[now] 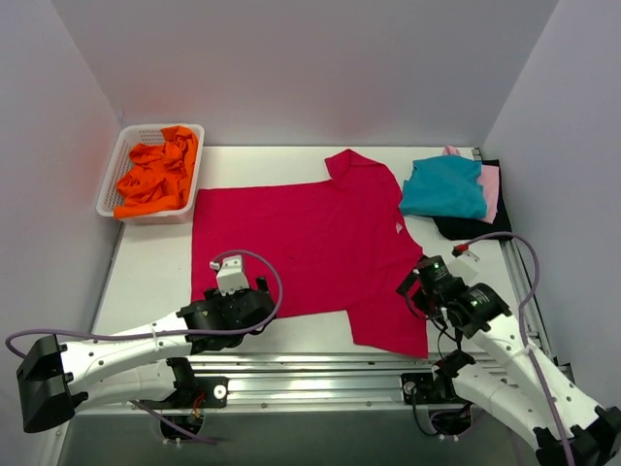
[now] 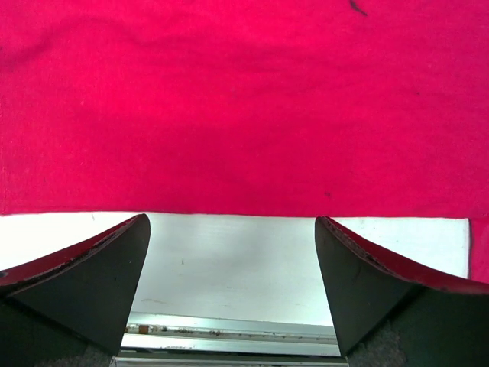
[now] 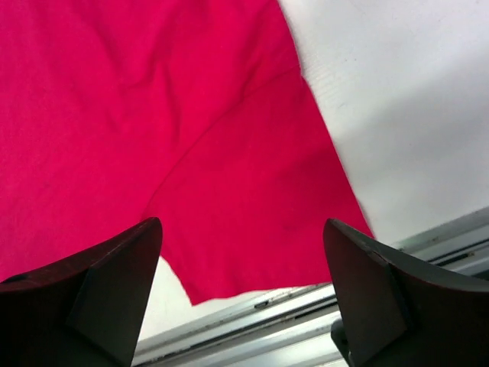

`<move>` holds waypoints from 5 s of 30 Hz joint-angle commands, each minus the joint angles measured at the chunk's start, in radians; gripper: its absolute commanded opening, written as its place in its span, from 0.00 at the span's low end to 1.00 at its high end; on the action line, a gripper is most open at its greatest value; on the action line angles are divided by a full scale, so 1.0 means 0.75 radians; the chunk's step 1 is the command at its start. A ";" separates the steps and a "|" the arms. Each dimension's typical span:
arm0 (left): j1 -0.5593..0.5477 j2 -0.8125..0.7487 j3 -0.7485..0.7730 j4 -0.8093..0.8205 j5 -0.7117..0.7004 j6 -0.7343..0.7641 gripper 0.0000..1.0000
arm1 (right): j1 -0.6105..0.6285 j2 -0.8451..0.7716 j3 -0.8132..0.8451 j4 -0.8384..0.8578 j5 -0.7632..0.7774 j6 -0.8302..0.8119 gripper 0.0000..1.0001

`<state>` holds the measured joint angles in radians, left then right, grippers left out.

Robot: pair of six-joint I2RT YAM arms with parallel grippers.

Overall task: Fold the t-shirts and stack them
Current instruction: Flatten out the tshirt, then grap the side of the flattened tshirt closest away from the robot with both arms

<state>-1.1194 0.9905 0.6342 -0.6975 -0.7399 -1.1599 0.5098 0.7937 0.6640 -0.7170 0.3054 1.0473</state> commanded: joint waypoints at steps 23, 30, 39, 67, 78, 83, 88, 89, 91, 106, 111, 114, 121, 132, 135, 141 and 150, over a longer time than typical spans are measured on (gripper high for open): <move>0.200 0.160 -0.050 0.541 0.303 0.317 0.96 | 0.392 0.328 -0.088 -0.058 -0.293 0.425 0.71; 0.251 0.217 -0.058 0.621 0.365 0.360 0.96 | 0.752 0.447 -0.051 -0.099 -0.266 0.712 0.71; 0.272 0.215 -0.087 0.654 0.399 0.375 0.96 | 0.723 0.400 -0.082 -0.054 -0.160 0.725 0.71; 0.278 0.230 -0.097 0.631 0.387 0.370 0.96 | 0.562 0.406 -0.309 0.220 -0.205 0.669 0.25; 0.282 0.191 -0.095 0.570 0.357 0.350 0.96 | 0.545 0.435 -0.280 0.197 -0.184 0.635 0.00; 0.263 0.081 -0.034 0.264 0.228 0.179 0.97 | 0.549 0.404 -0.245 0.150 -0.127 0.626 0.00; 0.265 -0.012 -0.060 0.006 0.150 -0.091 0.96 | 0.554 0.357 -0.231 0.148 -0.057 0.608 0.00; 0.267 -0.008 -0.072 -0.007 0.156 -0.114 0.96 | 0.552 0.347 -0.233 0.158 -0.041 0.602 0.00; 0.269 0.025 -0.087 -0.055 0.164 -0.196 0.96 | 0.551 0.314 -0.237 0.168 -0.025 0.590 0.00; 0.163 0.266 -0.005 -0.391 0.060 -0.811 0.88 | 0.503 0.114 -0.249 0.146 0.270 0.577 0.00; 0.165 0.334 0.069 -0.612 0.058 -1.034 0.88 | 0.447 0.116 -0.221 0.183 0.337 0.471 0.00; 0.194 0.232 0.014 -0.576 0.056 -1.063 0.84 | 0.394 0.089 -0.218 0.224 0.346 0.393 0.00; 0.274 -0.020 -0.109 -0.414 0.101 -0.943 0.85 | 0.218 0.150 -0.247 0.397 0.207 0.166 0.00; 0.325 0.393 -0.066 -0.125 0.226 -0.832 0.84 | 0.038 0.122 -0.245 0.434 0.172 0.088 0.00; 0.327 0.387 -0.085 -0.123 0.220 -0.842 0.83 | 0.032 0.140 -0.245 0.443 0.166 0.080 0.00; 0.327 0.363 -0.105 -0.101 0.215 -0.834 0.64 | 0.030 0.151 -0.247 0.443 0.166 0.080 0.00; 0.343 0.416 -0.089 -0.046 0.224 -0.749 0.38 | 0.020 0.151 -0.247 0.436 0.166 0.086 0.00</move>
<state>-0.8749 1.2720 0.5812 -0.8501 -0.6357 -1.7401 0.5350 0.9035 0.4686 -0.3698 0.4065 1.1198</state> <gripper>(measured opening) 0.399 0.020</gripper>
